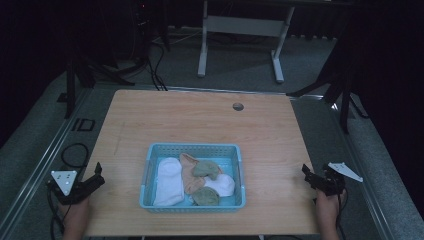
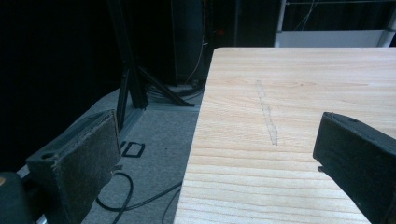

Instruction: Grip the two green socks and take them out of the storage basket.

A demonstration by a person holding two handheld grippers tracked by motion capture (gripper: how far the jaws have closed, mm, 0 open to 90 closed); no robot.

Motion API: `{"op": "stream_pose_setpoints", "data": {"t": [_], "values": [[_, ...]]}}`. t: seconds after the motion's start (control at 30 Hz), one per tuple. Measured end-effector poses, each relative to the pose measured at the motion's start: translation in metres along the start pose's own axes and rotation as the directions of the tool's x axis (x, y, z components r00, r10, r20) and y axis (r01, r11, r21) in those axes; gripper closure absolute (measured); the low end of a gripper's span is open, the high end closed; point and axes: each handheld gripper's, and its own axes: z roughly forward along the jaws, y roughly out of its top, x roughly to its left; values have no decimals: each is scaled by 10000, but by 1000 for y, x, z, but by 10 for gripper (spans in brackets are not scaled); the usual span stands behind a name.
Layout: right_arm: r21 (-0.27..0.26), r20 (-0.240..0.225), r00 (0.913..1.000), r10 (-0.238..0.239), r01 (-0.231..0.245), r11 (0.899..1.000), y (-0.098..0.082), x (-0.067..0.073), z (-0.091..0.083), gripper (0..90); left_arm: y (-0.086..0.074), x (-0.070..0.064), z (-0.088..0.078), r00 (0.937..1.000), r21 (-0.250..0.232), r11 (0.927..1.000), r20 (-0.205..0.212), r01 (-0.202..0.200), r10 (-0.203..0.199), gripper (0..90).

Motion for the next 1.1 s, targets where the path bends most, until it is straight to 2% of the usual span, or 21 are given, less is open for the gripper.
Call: {"op": "stream_pose_setpoints", "data": {"t": [0.1, 0.17, 0.27, 0.3, 0.33, 0.4, 0.47, 0.5, 0.53, 0.57, 0.63, 0.73, 0.83, 0.87, 0.9, 0.93, 0.97, 1.0, 1.03, 1.07, 1.1], "values": [[205, -457, 9990, 4, 5, 9998, 0, -1, 1, 135, 0, 0, 0, 10000, 25, 10000, 5, -30, 30, 4], [468, -1089, 9938, -238, 290, 9985, 1, -1, 2, 135, 0, 0, 0, 10000, 28, 10000, 34, -8, 8, 3], [619, -1786, 9814, -708, 830, 9946, 0, 0, 2, 135, 0, 0, 0, 10000, 51, 10000, 51, 27, -27, 4], [614, -2036, 9754, -848, 992, 9932, 0, 1, 1, 135, 0, 0, 0, 10000, 47, 10000, 47, 21, -21, 4], [613, -2424, 9651, -990, 1171, 9912, 0, 1, 1, 135, 0, 0, 0, 10000, 33, 10000, 60, 15, -15, 3], [616, -3386, 9310, -1363, 1665, 9841, -1, 2, 1, 135, 0, 0, 0, 10000, 9, 10000, 68, 26, -26, 4], [617, -4215, 8850, -1978, 2456, 9674, 0, 5, 1, 135, 0, 1, 0, 9999, 14, 10000, 102, 25, -25, 4], [689, -4671, 8549, -2256, 2896, 9546, 1, 7, 1, 140, 0, 1, 0, 10000, 18, 10000, 91, 25, -25, 4], [743, -4915, 8386, -2349, 3092, 9481, 2, 9, 1, 144, 0, 1, 0, 9999, 22, 10000, 109, 16, -16, 4], [918, -5322, 8096, -2475, 3458, 9338, 3, 11, 2, 144, 0, 1, 0, 9999, 23, 10000, 113, 16, -16, 4], [971, -5618, 7786, -2796, 3977, 9124, 5, 15, 2, 144, 0, 1, 0, 9999, 24, 10000, 118, 25, -25, 4], [998, -6031, 7355, -3086, 4534, 8857, 8, 20, 3, 144, 0, 0, 0, 9999, 51, 10000, 146, 24, -25, 4], [1505, -6557, 6953, -2944, 5024, 8514, 11, 25, 3, 143, 0, 0, 0, 9999, 63, 10000, 146, 26, -27, 3], [1655, -6680, 6852, -2903, 5171, 8397, 12, 28, 3, 143, 0, 1, 0, 9999, 60, 10000, 161, 34, -35, 3], [1946, -6938, 6668, -2722, 5375, 8205, 13, 31, 2, 143, 0, 1, 0, 9999, 59, 10000, 162, 40, -41, 3], [2084, -7036, 6565, -2721, 5566, 8042, 14, 33, 1, 140, 0, 1, 0, 9999, 60, 10000, 158, 39, -39, 4], [2084, -7036, 6565, -2721, 5566, 8042, 14, 33, 1, 140, 0, 1, 0, 9999, 60, 10000, 158, 39, -39, 4], [2157, -7149, 6409, -2796, 5825, 7837, 15, 36, 1, 128, 0, 0, 0, 9999, 60, 10000, 157, 31, -32, 4], [2229, -7196, 6242, -3043, 6226, 7501, 16, 41, 0, 120, 0, 0, 0, 9999, 86, 10000, 156, 1, -2, 3], [2208, -7197, 6160, -3204, 6405, 7355, 18, 44, -1, 120, 0, 0, 0, 9999, 94, 10000, 165, -12, 10, 4], [2182, -7284, 6065, -3187, 6463, 7312, 19, 46, -1, 120, 0, 0, 0, 9998, 99, 10000, 176, -2, 1, 4]]}}
